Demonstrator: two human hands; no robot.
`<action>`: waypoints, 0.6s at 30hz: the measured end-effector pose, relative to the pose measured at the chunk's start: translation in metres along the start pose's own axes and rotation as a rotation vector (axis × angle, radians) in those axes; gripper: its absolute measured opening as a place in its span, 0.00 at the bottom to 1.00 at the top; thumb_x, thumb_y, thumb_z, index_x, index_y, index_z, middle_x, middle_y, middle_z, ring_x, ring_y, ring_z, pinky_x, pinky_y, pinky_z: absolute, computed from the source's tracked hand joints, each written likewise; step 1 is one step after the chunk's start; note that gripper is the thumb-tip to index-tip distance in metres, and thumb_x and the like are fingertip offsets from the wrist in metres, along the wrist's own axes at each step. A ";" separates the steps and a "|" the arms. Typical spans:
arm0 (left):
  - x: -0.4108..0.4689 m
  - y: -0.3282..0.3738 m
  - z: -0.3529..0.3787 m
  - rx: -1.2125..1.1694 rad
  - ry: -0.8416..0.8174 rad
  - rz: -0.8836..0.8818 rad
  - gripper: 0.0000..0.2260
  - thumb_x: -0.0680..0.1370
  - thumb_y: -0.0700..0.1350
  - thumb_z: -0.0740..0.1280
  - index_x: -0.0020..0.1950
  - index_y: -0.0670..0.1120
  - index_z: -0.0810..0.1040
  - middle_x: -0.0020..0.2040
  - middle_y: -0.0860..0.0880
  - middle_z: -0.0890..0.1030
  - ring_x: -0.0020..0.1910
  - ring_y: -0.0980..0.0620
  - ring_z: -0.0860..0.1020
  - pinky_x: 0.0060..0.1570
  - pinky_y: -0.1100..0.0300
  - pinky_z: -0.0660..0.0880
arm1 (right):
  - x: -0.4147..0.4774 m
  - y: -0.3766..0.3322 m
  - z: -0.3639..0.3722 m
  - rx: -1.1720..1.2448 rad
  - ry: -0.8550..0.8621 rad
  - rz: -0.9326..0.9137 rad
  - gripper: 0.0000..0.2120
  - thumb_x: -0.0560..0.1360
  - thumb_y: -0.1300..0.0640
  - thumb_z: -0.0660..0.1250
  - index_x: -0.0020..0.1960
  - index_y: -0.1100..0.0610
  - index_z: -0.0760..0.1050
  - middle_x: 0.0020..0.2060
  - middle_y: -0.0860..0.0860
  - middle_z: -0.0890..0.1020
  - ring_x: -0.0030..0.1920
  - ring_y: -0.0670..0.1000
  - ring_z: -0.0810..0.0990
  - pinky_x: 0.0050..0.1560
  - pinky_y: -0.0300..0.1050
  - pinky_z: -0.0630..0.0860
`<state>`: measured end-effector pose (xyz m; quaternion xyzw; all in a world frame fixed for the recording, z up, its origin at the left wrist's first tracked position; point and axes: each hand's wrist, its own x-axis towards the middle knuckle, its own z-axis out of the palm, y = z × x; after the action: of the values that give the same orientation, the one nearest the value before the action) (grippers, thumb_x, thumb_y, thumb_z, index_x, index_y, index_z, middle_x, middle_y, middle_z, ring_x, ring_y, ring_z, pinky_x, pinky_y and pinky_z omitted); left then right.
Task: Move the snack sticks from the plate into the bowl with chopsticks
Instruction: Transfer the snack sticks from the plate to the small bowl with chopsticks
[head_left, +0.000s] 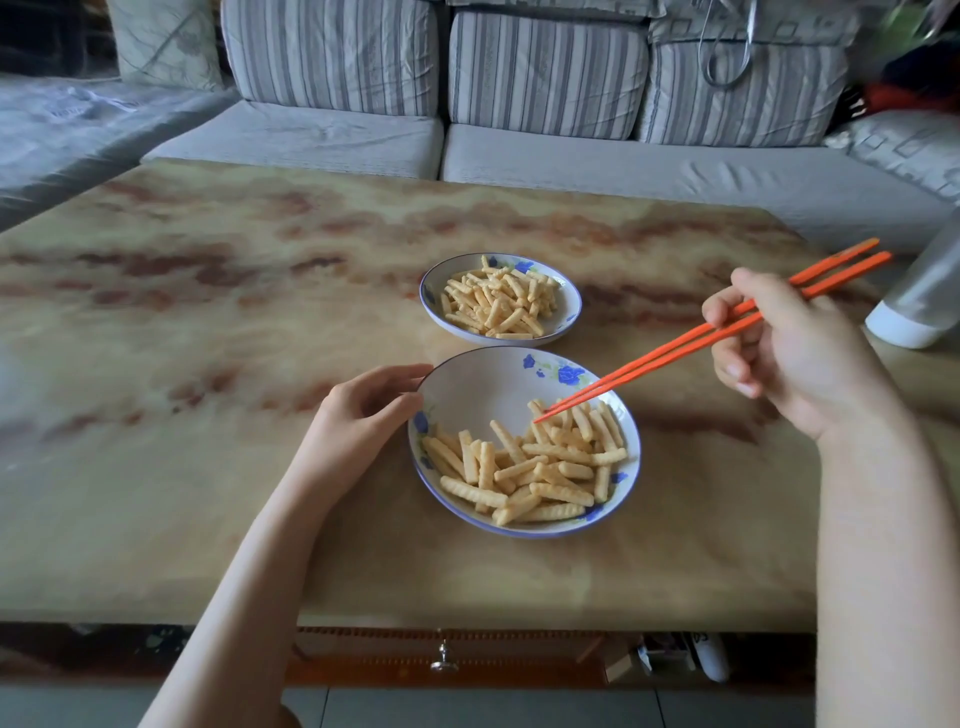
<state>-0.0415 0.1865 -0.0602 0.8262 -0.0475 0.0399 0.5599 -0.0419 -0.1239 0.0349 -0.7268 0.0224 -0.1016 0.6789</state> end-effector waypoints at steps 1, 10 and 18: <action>0.000 0.000 0.000 0.001 0.000 0.000 0.18 0.70 0.49 0.65 0.59 0.54 0.82 0.52 0.58 0.84 0.53 0.62 0.81 0.60 0.56 0.76 | 0.000 0.000 0.001 0.019 0.016 -0.006 0.19 0.82 0.55 0.54 0.34 0.59 0.70 0.28 0.59 0.68 0.17 0.49 0.64 0.19 0.34 0.59; 0.000 -0.001 0.000 -0.005 0.006 -0.011 0.17 0.70 0.49 0.65 0.58 0.55 0.82 0.52 0.58 0.84 0.53 0.62 0.81 0.60 0.54 0.76 | 0.009 0.008 0.024 0.330 0.244 -0.054 0.18 0.82 0.58 0.53 0.34 0.57 0.68 0.21 0.47 0.73 0.18 0.48 0.66 0.21 0.36 0.60; 0.000 -0.002 -0.001 0.000 0.002 -0.013 0.17 0.70 0.49 0.65 0.58 0.56 0.82 0.52 0.58 0.84 0.53 0.61 0.81 0.60 0.54 0.76 | 0.017 0.028 0.045 0.297 0.405 -0.082 0.18 0.81 0.55 0.52 0.35 0.57 0.70 0.17 0.49 0.72 0.18 0.50 0.68 0.22 0.37 0.63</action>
<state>-0.0410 0.1881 -0.0617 0.8264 -0.0417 0.0370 0.5604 -0.0148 -0.0851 0.0065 -0.5842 0.1134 -0.2749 0.7552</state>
